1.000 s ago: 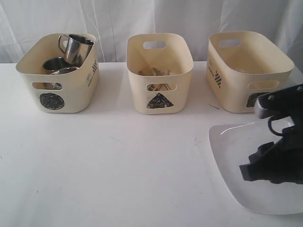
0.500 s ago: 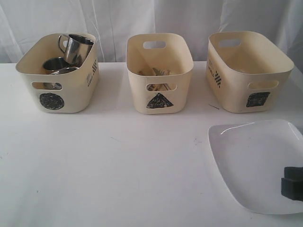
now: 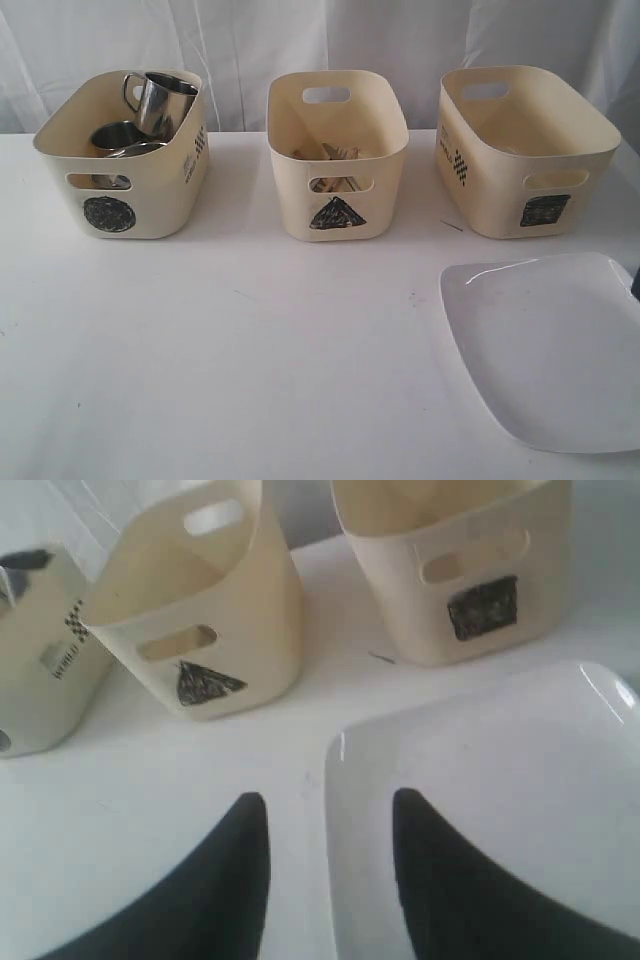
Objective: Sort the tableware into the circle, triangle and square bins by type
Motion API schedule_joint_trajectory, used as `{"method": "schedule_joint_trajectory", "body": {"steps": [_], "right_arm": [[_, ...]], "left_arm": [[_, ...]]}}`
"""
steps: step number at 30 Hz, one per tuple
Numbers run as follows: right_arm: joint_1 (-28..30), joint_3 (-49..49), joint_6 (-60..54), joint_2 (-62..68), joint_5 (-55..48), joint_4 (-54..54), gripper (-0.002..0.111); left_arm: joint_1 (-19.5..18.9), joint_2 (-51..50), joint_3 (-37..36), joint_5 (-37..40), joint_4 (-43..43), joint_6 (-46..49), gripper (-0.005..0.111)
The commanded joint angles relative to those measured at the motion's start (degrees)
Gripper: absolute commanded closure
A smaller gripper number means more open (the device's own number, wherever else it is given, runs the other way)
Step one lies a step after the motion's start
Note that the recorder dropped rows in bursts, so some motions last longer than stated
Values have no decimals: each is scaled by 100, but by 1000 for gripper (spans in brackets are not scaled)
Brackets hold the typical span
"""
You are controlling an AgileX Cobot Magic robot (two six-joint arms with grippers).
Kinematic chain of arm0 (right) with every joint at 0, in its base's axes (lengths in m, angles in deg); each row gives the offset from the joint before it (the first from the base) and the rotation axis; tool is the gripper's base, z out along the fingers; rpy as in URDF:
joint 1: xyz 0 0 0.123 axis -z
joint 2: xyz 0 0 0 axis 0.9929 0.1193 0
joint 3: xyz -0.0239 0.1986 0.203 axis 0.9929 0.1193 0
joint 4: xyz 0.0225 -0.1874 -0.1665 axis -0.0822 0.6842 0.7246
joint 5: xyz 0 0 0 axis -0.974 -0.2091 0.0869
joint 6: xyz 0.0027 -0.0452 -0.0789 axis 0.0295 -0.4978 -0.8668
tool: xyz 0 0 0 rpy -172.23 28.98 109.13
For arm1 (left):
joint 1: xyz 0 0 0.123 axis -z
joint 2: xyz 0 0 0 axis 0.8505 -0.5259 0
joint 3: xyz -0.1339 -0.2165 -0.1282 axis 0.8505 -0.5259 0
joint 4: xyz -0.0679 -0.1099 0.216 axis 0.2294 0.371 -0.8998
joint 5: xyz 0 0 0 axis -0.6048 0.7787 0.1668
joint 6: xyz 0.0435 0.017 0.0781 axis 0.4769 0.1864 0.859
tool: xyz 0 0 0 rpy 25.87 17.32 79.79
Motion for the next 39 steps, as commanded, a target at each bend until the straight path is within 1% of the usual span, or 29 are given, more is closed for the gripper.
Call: {"method": "schedule_joint_trajectory", "body": {"steps": [1, 12, 15, 19, 22, 27, 33, 39], "right_arm": [[57, 13, 56, -53, 517, 45, 69], [57, 13, 56, -62, 547, -629, 69], [57, 13, 56, -62, 836, -625, 69], [57, 13, 56, -62, 1707, -535, 69], [57, 13, 56, -62, 2074, -535, 69], [57, 13, 56, -62, 2244, -546, 69], [57, 13, 354, -62, 2479, -683, 69], [57, 13, 354, -62, 2444, -683, 69]], "left_arm": [[-1, 30, -25, 0, 27, -46, 69], [-1, 30, -25, 0, 27, -46, 69], [-1, 30, -25, 0, 27, -46, 69], [-1, 30, -25, 0, 27, -46, 69], [-1, 30, -25, 0, 27, -46, 69], [-1, 30, -25, 0, 27, -46, 69], [-1, 30, -25, 0, 27, -46, 69], [-1, 30, -25, 0, 27, -46, 69]]}}
